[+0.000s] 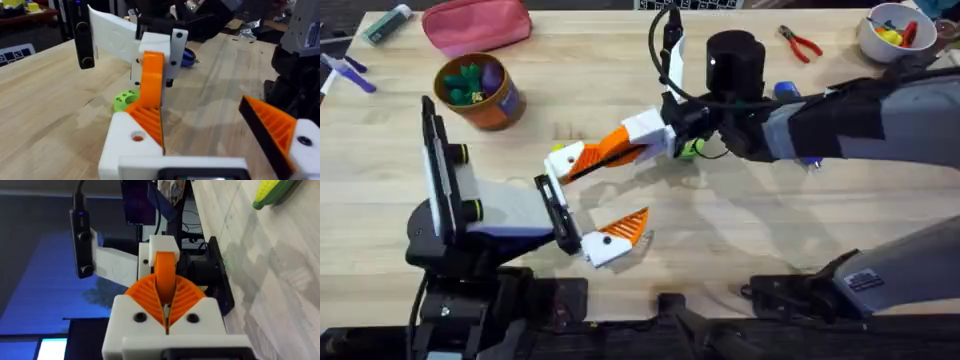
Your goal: Pick up the gripper from the table and insert it into the empty holder that is missing its gripper. Then pick up a screw, insert it into the mounting hole, and use the screwdriver to tighten it. Finally, clean up the table by picking up the vegetable and placing it into the bucket.
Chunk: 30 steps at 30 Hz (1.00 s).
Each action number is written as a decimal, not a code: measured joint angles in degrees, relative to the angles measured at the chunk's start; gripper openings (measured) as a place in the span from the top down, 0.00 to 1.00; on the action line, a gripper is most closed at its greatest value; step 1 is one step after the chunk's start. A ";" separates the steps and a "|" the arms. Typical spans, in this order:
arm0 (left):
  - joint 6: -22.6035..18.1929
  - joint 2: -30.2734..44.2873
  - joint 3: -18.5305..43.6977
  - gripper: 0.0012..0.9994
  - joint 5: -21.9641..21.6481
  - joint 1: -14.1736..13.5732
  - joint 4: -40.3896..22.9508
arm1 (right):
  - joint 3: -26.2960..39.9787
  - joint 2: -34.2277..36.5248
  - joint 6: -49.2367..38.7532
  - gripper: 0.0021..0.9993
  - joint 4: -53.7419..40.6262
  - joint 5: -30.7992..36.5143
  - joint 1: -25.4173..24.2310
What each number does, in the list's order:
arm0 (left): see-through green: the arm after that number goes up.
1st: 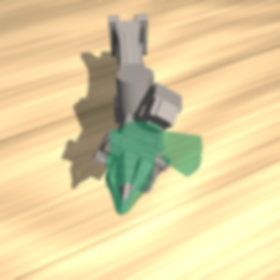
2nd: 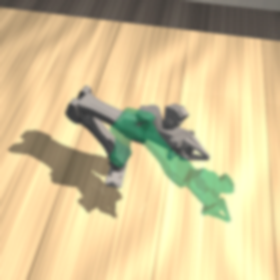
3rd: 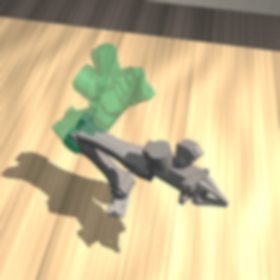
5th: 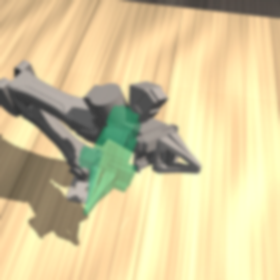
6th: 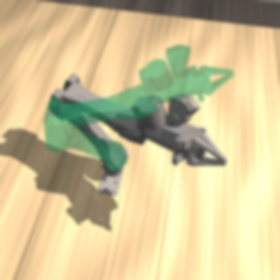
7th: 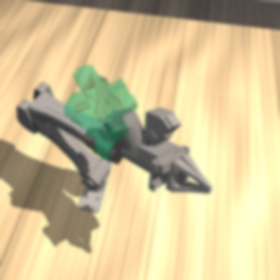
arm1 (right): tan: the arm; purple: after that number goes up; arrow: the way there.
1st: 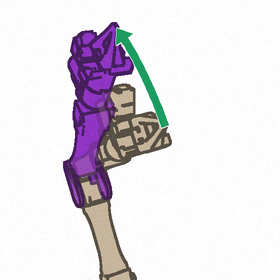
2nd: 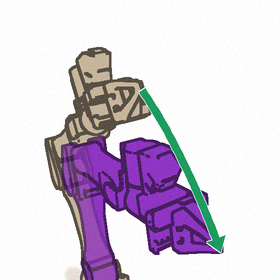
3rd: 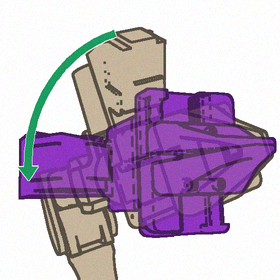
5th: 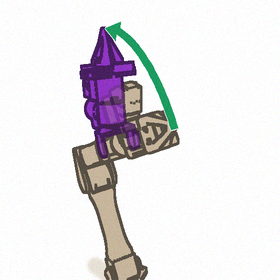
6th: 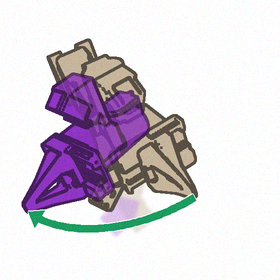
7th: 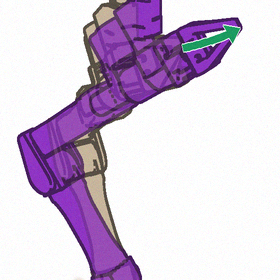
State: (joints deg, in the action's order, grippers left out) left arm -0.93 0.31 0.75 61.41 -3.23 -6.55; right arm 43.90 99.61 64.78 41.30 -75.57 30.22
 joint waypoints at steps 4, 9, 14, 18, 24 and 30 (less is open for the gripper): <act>0.23 0.01 0.00 0.05 -0.24 0.11 0.02 | 0.00 0.00 0.43 0.99 0.11 0.63 0.13; 0.41 0.01 0.00 0.05 -0.39 0.14 0.05 | 0.00 0.00 0.82 0.99 0.14 0.92 0.17; 0.57 0.01 0.00 0.05 -0.43 0.16 0.07 | 0.00 0.00 0.84 0.99 0.15 0.98 0.22; 0.57 0.01 0.00 0.05 -0.46 0.16 0.07 | 0.00 0.00 0.86 0.99 0.15 1.03 0.26; 0.57 0.01 0.00 0.05 -0.57 0.16 0.09 | 0.02 0.00 0.86 0.99 0.15 1.16 0.26; 0.57 0.01 0.00 0.05 -0.63 0.16 0.09 | 0.09 0.00 0.86 0.99 0.15 1.18 0.26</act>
State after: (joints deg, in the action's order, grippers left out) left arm -0.36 0.32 0.75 60.77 -3.07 -6.46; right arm 43.99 99.61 65.65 41.45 -74.39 30.48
